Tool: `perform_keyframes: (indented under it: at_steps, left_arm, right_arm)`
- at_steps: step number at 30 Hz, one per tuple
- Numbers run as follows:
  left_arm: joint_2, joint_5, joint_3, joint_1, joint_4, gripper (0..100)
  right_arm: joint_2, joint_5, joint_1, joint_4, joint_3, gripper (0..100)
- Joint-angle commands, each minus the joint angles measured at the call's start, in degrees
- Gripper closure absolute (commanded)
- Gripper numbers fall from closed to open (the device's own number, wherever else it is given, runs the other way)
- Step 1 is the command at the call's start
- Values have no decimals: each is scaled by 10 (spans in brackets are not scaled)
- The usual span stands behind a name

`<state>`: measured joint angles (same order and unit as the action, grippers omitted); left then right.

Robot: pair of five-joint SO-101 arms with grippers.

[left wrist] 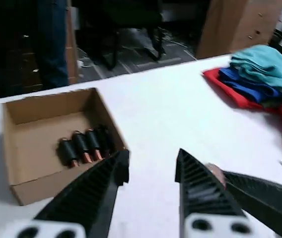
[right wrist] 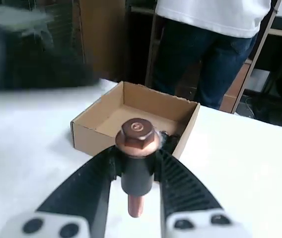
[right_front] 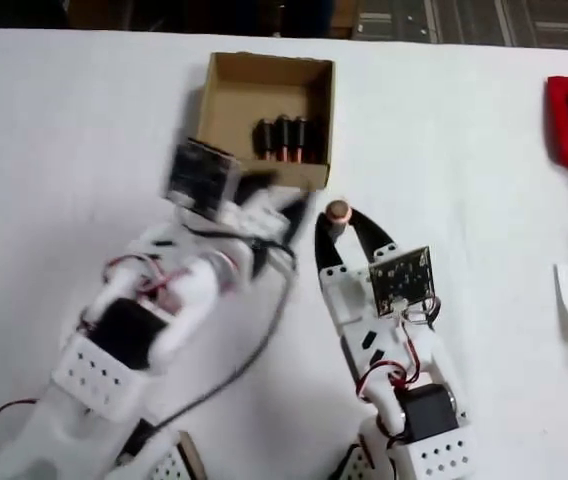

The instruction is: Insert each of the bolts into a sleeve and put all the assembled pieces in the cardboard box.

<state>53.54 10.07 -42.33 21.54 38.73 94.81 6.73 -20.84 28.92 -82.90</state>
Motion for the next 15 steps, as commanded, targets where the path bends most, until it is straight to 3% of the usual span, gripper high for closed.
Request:
perform_keyframes:
  at_steps: [1,8,15]
  left_arm:
    - [11,-1,27,-105,3,874]
    - [10,-5,-107,-289,58,859]
    - [9,-63,-279,-400,-5,805]
  right_arm:
    - [7,-4,18,1,10,978]
    - [-45,-4,43,-20,46,978]
    - [-364,-4,38,-29,331,978]
